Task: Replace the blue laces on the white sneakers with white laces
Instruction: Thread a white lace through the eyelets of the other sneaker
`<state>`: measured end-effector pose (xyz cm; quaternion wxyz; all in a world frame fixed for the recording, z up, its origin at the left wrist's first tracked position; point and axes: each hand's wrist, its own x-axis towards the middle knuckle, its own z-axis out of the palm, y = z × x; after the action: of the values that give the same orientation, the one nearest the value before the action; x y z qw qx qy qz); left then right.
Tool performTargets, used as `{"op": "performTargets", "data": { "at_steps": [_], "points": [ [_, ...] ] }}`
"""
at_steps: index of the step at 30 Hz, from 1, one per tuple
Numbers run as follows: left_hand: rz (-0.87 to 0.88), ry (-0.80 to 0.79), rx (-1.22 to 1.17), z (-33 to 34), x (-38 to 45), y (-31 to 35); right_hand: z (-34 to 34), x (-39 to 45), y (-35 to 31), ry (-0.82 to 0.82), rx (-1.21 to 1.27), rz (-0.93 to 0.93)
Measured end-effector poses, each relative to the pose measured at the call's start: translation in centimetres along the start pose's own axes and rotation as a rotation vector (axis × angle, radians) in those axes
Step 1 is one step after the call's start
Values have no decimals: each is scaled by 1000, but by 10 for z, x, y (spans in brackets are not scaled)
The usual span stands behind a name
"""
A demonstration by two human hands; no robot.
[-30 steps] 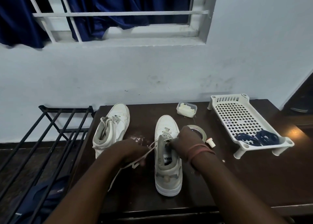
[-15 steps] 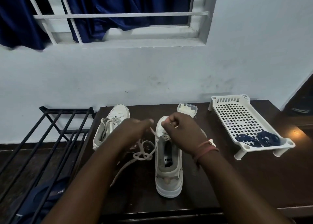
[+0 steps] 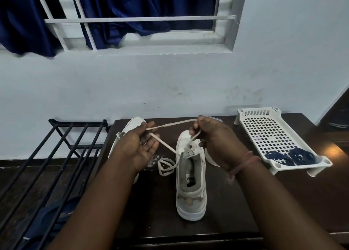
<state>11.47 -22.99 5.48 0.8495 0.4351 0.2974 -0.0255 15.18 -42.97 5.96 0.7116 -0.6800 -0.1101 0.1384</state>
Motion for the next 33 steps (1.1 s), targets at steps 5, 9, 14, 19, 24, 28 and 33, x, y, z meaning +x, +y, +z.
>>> {"op": "performTargets", "data": {
  "at_steps": [5,9,14,19,24,28,33],
  "points": [
    [-39,105,-83,-2,11,-6,-18,4,-1,264,99,153],
    [-47,88,99,5,8,-15,-13,4,7,225,-28,172],
    [260,43,1016,23,-9,-37,-2,1,11,104,-410,71],
    [867,-161,1162,26,-8,-44,-2,0,12,121,-409,16],
    [1069,-92,1441,19,2,-40,-7,-3,18,101,-339,112],
    [1066,-23,1419,17,6,-46,-7,-2,12,29,-178,143],
    [973,-111,1317,20,6,-54,-5,-3,14,121,-156,191]
  ]
}}
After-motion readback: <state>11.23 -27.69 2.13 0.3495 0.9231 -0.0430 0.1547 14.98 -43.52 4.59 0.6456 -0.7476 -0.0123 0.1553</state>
